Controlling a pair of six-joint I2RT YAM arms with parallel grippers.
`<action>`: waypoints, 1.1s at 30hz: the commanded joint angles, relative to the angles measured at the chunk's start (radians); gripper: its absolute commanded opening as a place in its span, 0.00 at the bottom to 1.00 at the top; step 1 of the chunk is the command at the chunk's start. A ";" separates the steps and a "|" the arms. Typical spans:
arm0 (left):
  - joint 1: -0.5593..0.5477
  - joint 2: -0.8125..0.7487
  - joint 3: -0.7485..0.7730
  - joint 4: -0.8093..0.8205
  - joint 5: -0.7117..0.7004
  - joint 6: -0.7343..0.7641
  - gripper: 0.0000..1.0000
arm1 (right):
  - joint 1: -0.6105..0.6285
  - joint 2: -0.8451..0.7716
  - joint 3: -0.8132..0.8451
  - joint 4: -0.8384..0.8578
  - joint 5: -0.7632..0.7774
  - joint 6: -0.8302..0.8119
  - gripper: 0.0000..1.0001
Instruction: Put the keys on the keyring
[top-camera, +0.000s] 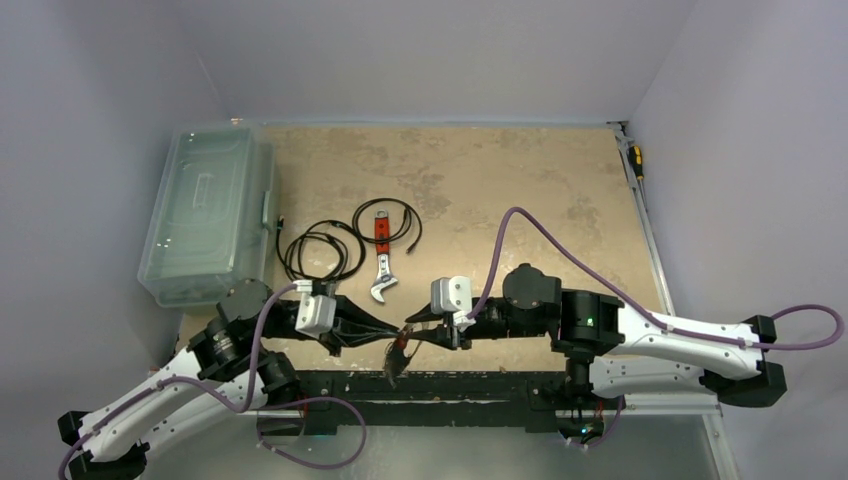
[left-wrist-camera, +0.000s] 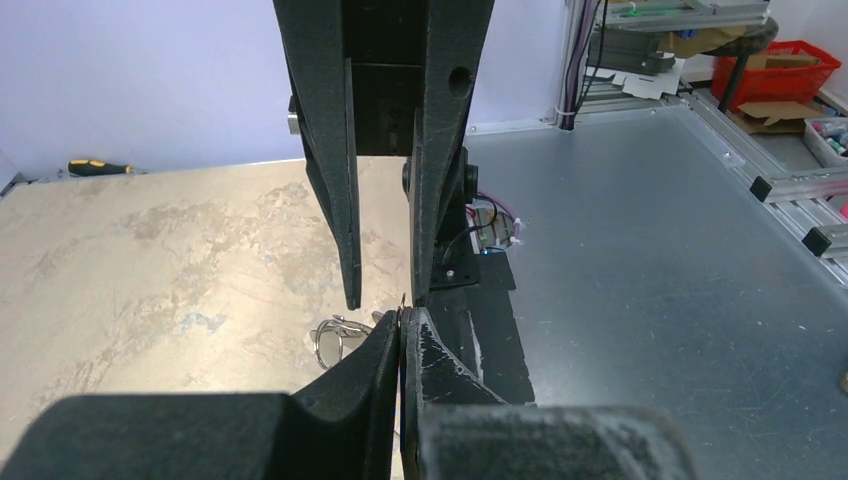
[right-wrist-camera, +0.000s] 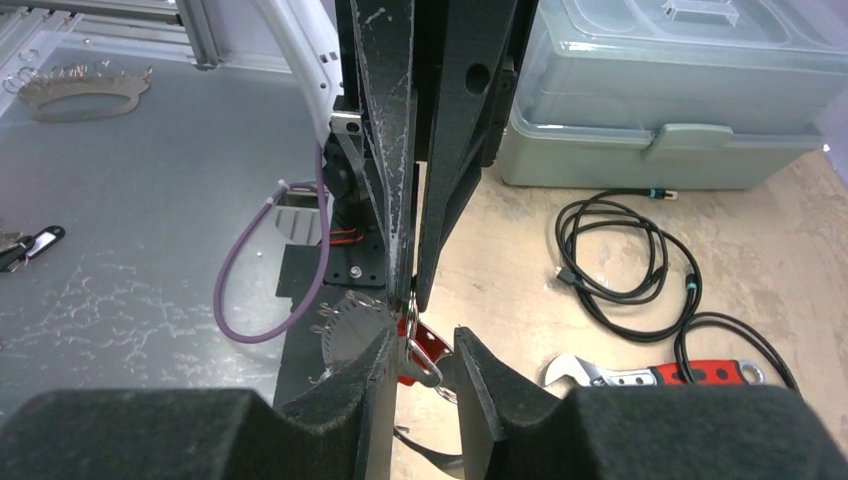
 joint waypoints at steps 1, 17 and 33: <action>0.007 -0.024 0.000 0.035 -0.021 0.014 0.00 | -0.001 -0.003 -0.001 0.027 -0.003 0.012 0.29; 0.008 -0.034 -0.008 0.030 -0.044 0.017 0.00 | -0.001 0.021 0.018 0.029 -0.016 0.004 0.27; 0.010 -0.058 -0.008 0.041 -0.077 -0.004 0.00 | -0.001 -0.025 -0.021 0.016 0.018 -0.001 0.00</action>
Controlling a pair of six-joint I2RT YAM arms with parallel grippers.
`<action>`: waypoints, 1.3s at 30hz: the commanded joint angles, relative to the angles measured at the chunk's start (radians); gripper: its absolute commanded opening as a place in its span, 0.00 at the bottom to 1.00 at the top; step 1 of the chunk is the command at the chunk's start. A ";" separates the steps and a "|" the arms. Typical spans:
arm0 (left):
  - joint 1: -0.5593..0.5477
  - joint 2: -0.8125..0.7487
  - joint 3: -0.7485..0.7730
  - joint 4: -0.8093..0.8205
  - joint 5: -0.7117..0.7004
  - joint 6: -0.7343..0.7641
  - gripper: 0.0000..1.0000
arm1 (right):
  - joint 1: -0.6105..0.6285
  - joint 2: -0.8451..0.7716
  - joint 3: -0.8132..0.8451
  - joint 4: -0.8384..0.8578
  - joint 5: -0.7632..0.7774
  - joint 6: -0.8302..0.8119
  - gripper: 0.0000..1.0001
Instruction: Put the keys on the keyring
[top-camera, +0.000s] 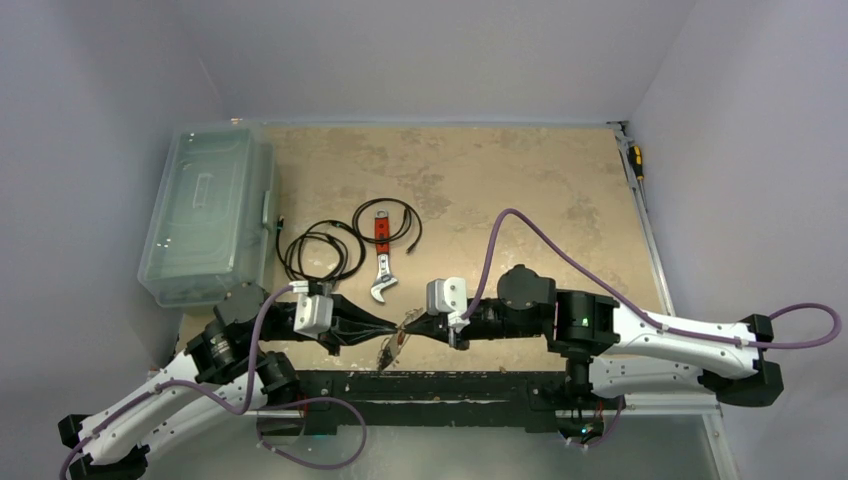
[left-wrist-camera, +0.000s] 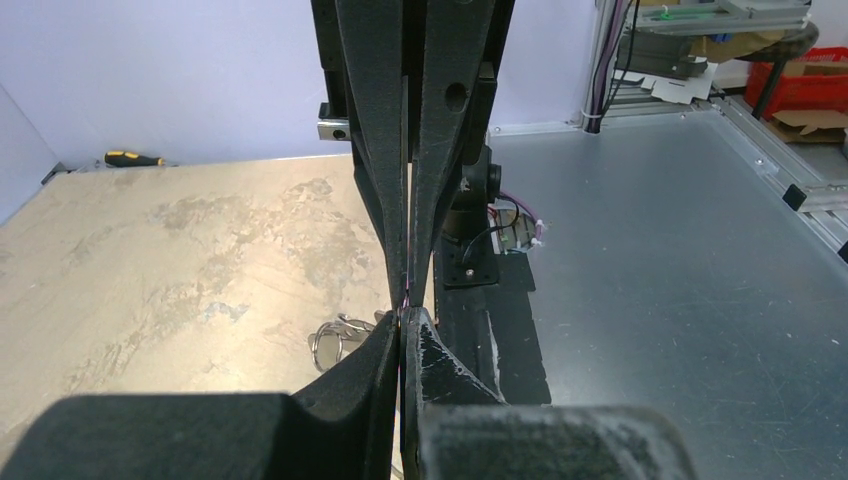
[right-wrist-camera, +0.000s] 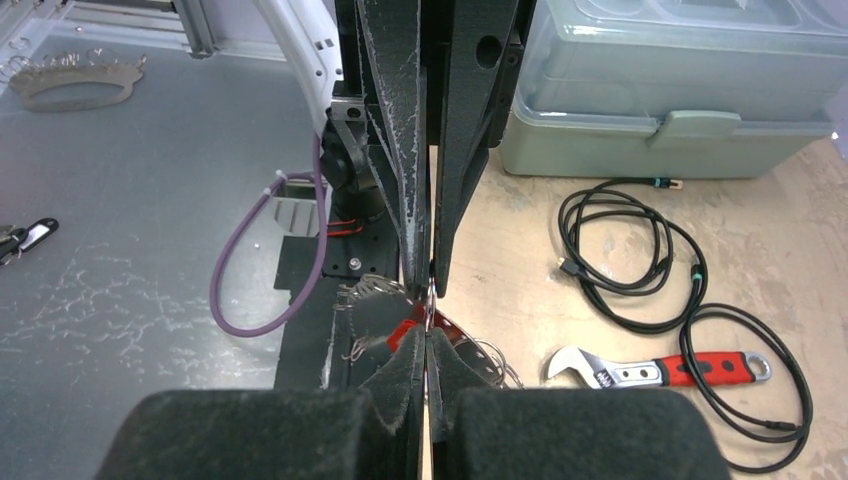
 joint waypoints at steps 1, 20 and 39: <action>0.006 -0.022 0.005 0.058 -0.028 -0.015 0.00 | -0.001 -0.048 -0.020 0.016 0.015 -0.001 0.00; 0.014 -0.020 0.005 0.064 -0.028 -0.026 0.00 | -0.001 -0.019 0.005 0.025 0.003 -0.008 0.33; 0.015 -0.024 0.005 0.062 -0.020 -0.029 0.00 | -0.001 0.010 0.026 0.072 0.019 -0.017 0.36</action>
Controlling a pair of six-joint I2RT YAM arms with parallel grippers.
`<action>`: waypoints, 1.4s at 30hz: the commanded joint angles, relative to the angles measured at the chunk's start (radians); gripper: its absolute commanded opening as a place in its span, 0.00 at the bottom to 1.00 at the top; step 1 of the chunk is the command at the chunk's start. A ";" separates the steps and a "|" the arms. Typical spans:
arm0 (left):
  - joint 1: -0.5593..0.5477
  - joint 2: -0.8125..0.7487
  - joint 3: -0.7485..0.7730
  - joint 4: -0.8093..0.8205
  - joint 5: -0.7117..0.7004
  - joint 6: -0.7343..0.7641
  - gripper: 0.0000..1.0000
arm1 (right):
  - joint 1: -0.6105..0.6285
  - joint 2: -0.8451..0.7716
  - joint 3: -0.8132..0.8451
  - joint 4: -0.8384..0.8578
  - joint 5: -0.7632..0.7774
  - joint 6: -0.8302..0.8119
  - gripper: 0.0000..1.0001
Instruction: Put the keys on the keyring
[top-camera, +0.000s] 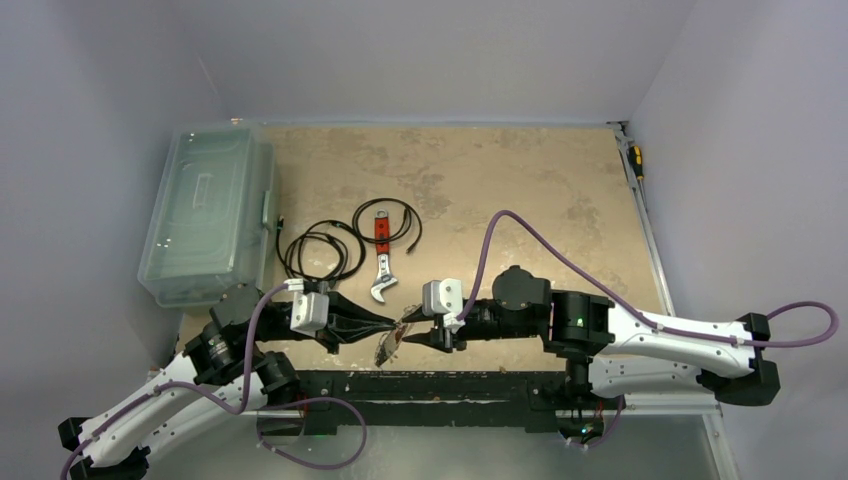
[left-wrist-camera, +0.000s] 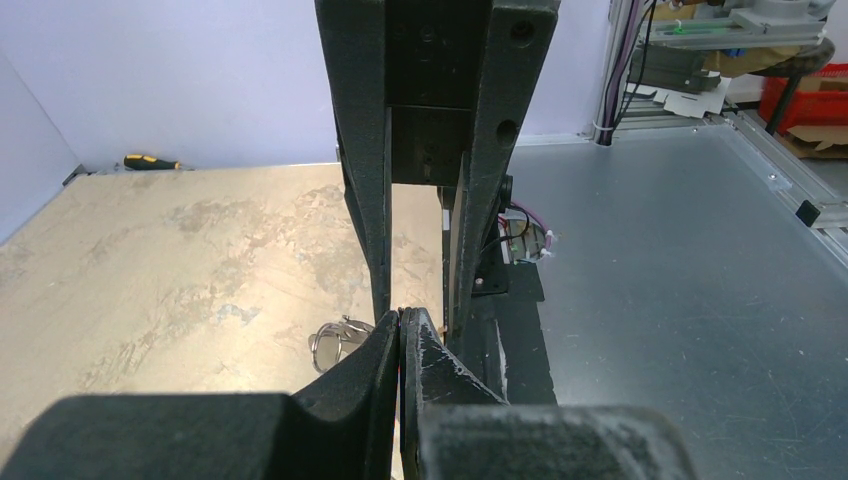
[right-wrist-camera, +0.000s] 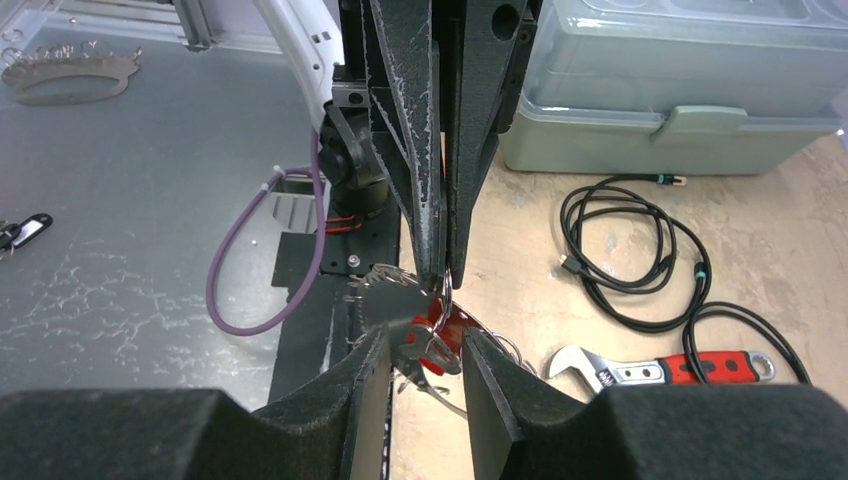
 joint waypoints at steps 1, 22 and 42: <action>0.007 -0.009 0.005 0.047 0.001 -0.011 0.00 | -0.001 0.003 0.041 0.057 0.018 -0.014 0.36; 0.007 -0.016 0.007 0.039 -0.006 -0.007 0.00 | -0.001 0.034 0.055 0.090 -0.004 -0.017 0.06; 0.007 -0.039 0.045 -0.052 -0.025 0.062 0.42 | -0.001 0.041 0.162 -0.120 -0.033 -0.089 0.00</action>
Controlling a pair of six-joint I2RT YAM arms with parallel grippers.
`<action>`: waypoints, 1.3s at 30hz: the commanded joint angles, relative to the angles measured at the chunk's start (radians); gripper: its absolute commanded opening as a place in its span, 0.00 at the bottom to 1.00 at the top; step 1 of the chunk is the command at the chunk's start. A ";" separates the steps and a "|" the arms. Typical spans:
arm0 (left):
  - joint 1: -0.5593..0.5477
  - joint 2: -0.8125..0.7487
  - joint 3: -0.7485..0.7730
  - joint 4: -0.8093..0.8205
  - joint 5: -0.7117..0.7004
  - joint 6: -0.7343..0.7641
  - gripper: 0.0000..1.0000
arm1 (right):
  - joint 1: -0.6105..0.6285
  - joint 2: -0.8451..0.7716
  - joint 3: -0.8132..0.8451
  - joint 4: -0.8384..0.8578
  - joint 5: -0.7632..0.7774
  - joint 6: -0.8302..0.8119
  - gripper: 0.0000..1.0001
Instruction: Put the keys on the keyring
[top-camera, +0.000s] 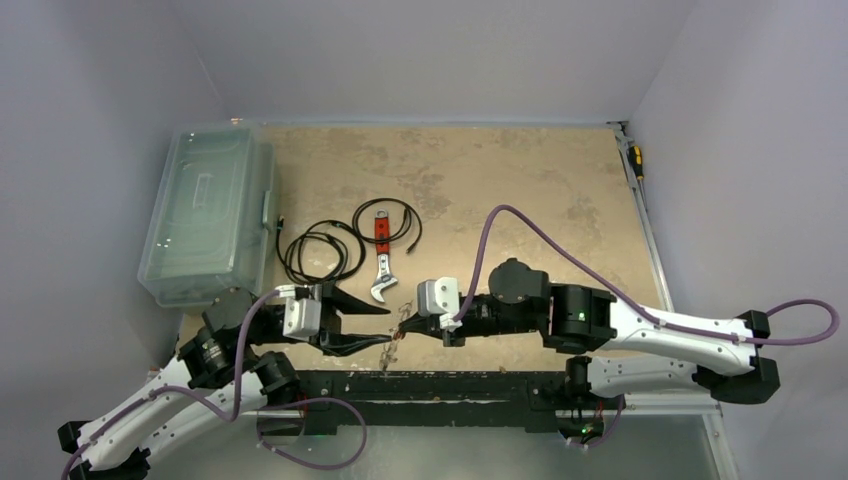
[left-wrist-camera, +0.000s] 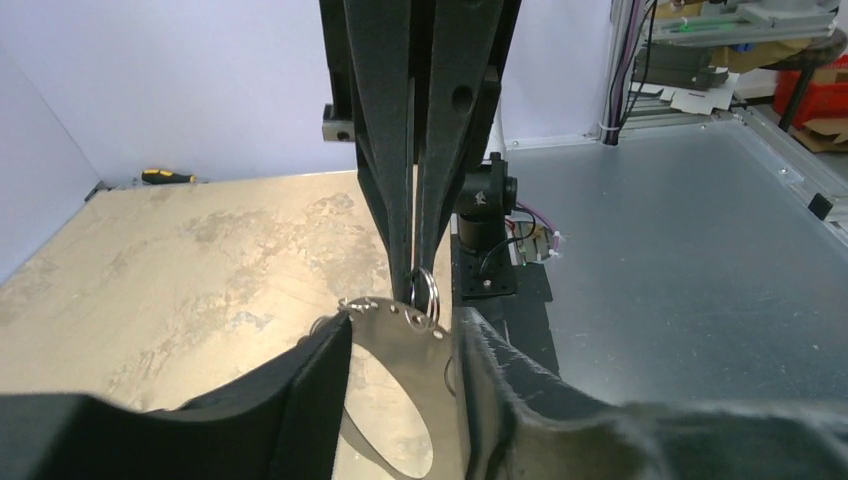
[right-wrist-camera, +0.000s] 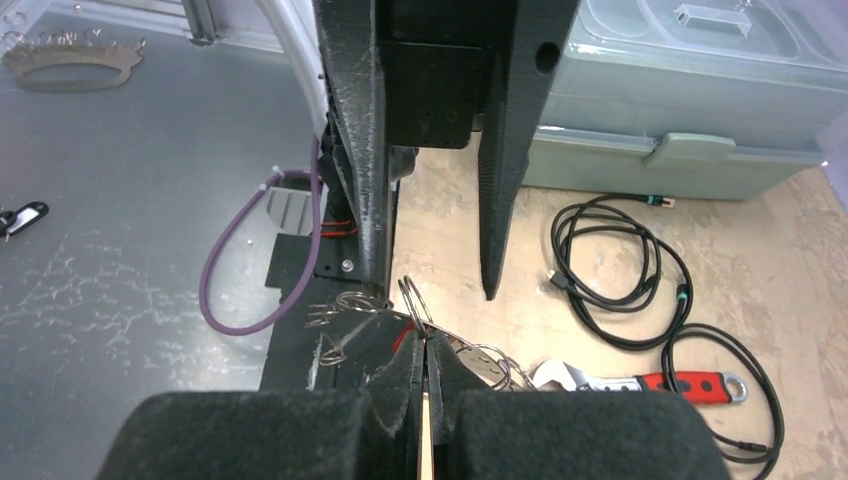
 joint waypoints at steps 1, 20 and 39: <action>0.007 -0.002 0.058 -0.060 -0.031 0.035 0.49 | 0.001 0.007 0.099 -0.108 -0.010 -0.033 0.00; 0.007 0.175 0.121 -0.070 0.026 0.071 0.52 | 0.000 0.212 0.402 -0.666 0.090 0.096 0.00; 0.006 0.280 0.061 0.047 0.102 -0.044 0.42 | -0.001 0.243 0.438 -0.684 0.154 0.103 0.00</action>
